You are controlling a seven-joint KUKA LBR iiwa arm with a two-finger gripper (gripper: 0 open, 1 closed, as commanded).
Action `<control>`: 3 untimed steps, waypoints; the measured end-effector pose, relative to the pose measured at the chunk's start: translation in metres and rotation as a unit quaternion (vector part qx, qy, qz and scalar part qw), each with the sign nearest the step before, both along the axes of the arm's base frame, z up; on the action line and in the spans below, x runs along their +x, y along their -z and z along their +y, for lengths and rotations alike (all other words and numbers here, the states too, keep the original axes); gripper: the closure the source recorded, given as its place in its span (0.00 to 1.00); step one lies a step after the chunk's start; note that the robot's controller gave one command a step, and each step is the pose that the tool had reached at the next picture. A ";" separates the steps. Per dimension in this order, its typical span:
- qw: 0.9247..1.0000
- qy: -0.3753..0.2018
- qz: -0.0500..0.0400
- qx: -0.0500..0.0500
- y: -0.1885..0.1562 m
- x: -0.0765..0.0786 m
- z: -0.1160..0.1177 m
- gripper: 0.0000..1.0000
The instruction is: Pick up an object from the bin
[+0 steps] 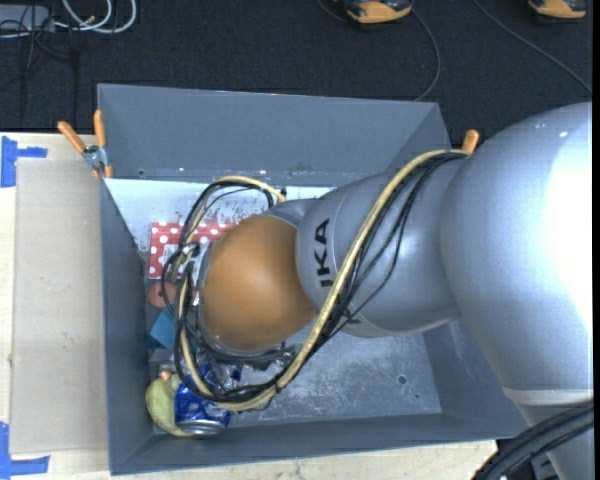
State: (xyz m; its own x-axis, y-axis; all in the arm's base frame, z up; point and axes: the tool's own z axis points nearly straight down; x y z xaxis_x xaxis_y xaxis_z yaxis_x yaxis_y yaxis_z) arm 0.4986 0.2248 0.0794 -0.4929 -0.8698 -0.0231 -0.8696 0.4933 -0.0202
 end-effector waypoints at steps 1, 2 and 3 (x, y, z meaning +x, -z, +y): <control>1.000 -0.001 0.003 0.000 -0.026 -0.003 0.001 1.00; 1.000 -0.002 0.006 -0.001 -0.043 -0.005 0.002 1.00; 1.000 -0.002 0.006 -0.001 -0.063 -0.005 0.002 1.00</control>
Offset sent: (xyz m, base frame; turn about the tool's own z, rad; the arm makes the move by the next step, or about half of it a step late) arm 0.0001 0.0002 0.0802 0.0000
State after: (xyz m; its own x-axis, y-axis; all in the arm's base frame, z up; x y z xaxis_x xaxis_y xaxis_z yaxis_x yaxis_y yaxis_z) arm 0.4939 0.2264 0.1428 -0.4899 -0.8716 -0.0145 -0.8716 0.4901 -0.0111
